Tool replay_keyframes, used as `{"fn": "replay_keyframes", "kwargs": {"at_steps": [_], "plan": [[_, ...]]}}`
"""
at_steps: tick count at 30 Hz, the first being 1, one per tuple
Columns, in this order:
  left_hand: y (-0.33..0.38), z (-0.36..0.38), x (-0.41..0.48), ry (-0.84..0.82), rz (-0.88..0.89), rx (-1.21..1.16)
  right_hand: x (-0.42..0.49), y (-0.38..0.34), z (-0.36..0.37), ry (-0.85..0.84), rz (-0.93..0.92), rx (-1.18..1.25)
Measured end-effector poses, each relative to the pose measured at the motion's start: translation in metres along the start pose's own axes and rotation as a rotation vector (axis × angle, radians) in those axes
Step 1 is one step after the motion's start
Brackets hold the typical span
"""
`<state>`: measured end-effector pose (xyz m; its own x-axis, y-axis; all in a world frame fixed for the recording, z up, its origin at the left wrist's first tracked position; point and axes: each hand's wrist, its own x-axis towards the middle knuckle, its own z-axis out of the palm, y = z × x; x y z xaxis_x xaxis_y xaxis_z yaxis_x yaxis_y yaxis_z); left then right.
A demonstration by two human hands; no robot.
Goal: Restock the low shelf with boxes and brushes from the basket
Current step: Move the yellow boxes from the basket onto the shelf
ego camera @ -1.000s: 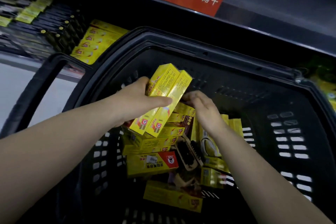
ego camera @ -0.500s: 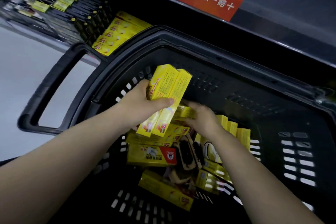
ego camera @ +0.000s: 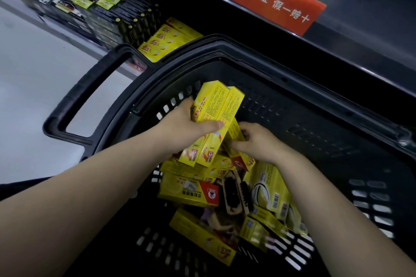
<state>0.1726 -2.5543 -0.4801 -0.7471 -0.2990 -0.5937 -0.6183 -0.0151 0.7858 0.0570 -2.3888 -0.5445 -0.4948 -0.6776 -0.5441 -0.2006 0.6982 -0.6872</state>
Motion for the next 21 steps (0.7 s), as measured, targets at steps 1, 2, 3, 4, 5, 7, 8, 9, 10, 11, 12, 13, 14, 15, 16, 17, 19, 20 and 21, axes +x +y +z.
{"fn": "replay_keyframes", "kwargs": {"at_steps": [1, 2, 3, 4, 5, 7, 8, 9, 10, 11, 12, 13, 14, 15, 16, 17, 19, 20, 21], "plan": [[0.0, 0.002, 0.003, 0.005, 0.005, -0.002, 0.001, 0.001, 0.0, 0.009, -0.003, 0.014], [-0.001, 0.003, 0.005, 0.01, 0.006, -0.003, 0.002, 0.001, 0.0, 0.015, -0.001, 0.039], [-0.002, 0.003, 0.007, 0.013, 0.004, -0.007, 0.002, 0.003, 0.002, 0.021, 0.008, 0.074], [-0.003, 0.003, 0.008, 0.015, -0.003, -0.012, 0.0, 0.004, 0.004, 0.028, 0.024, 0.12], [-0.004, 0.003, 0.009, 0.014, -0.016, -0.017, -0.001, 0.005, 0.006, 0.034, 0.044, 0.167], [-0.007, 0.001, 0.011, 0.002, -0.06, -0.037, -0.004, 0.005, 0.01, 0.046, 0.081, 0.242], [-0.009, 0.0, 0.012, -0.005, -0.081, -0.048, -0.005, 0.005, 0.012, 0.052, 0.098, 0.274], [-0.01, -0.001, 0.013, -0.01, -0.099, -0.054, -0.007, 0.005, 0.014, 0.061, 0.115, 0.311], [-0.01, -0.001, 0.014, -0.011, -0.115, -0.056, -0.009, 0.003, 0.016, 0.067, 0.131, 0.351], [-0.01, -0.001, 0.015, -0.012, -0.13, -0.061, -0.011, 0.0, 0.017, 0.073, 0.148, 0.397], [-0.011, -0.001, 0.016, -0.012, -0.146, -0.069, -0.013, -0.003, 0.018, 0.08, 0.166, 0.445], [-0.011, 0.0, 0.016, -0.012, -0.162, -0.082, -0.015, -0.006, 0.02, 0.086, 0.185, 0.486], [-0.011, 0.001, 0.017, -0.012, -0.18, -0.095, -0.016, -0.01, 0.021, 0.094, 0.203, 0.525], [-0.012, 0.002, 0.017, -0.01, -0.202, -0.11, -0.018, -0.014, 0.024, 0.113, 0.222, 0.571], [-0.012, 0.003, 0.017, -0.009, -0.224, -0.124, -0.019, -0.017, 0.026, 0.143, 0.238, 0.625], [-0.013, 0.004, 0.017, -0.01, -0.243, -0.133, -0.021, -0.022, 0.03, 0.178, 0.252, 0.672], [-0.013, 0.005, 0.016, -0.047, -0.263, -0.134, -0.023, -0.028, 0.037, 0.242, 0.281, 0.716], [-0.012, 0.006, 0.016, -0.08, -0.273, -0.142, -0.023, -0.03, 0.04, 0.251, 0.32, 0.737], [-0.012, 0.007, 0.016, -0.115, -0.284, -0.153, -0.024, -0.032, 0.043, 0.253, 0.358, 0.766]]}}
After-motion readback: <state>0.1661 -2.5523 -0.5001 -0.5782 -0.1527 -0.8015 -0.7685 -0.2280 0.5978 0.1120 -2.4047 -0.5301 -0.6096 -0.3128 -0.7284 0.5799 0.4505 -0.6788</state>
